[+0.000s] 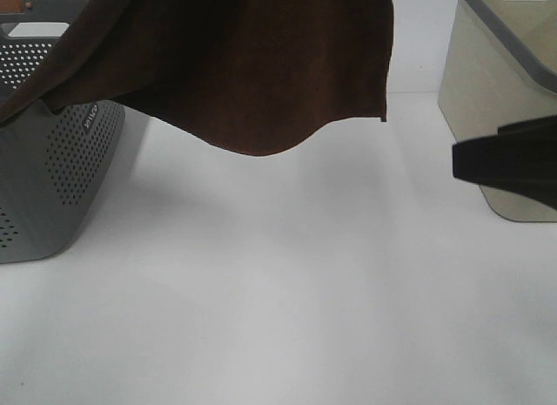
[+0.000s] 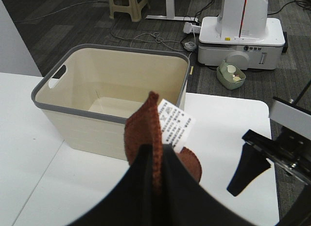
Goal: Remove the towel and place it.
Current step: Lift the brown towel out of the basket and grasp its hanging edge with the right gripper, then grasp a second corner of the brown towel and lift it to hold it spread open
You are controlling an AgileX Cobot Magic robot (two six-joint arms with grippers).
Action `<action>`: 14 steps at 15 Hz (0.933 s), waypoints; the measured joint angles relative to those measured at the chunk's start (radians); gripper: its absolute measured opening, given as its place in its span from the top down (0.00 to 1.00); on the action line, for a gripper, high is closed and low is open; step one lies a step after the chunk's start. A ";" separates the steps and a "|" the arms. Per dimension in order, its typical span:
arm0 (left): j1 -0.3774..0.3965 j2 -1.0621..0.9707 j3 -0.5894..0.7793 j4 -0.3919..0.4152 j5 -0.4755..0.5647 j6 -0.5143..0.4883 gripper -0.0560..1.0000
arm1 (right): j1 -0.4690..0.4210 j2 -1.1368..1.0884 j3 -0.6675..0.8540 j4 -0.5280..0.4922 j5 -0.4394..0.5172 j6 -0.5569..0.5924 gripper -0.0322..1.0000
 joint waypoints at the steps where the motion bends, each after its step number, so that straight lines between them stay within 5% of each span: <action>1: -0.003 0.000 0.000 0.000 0.000 0.000 0.93 | 0.000 0.063 0.000 0.105 -0.029 -0.129 0.26; 6: -0.003 0.000 0.000 0.000 0.001 0.003 0.93 | 0.000 0.367 -0.001 0.564 -0.017 -0.658 0.25; 9: -0.003 0.000 0.000 -0.001 0.001 0.003 0.93 | 0.000 0.507 -0.038 0.618 0.120 -0.746 0.25; 14: -0.003 0.000 0.000 -0.001 0.001 0.004 0.93 | 0.000 0.595 -0.121 0.625 0.140 -0.770 0.25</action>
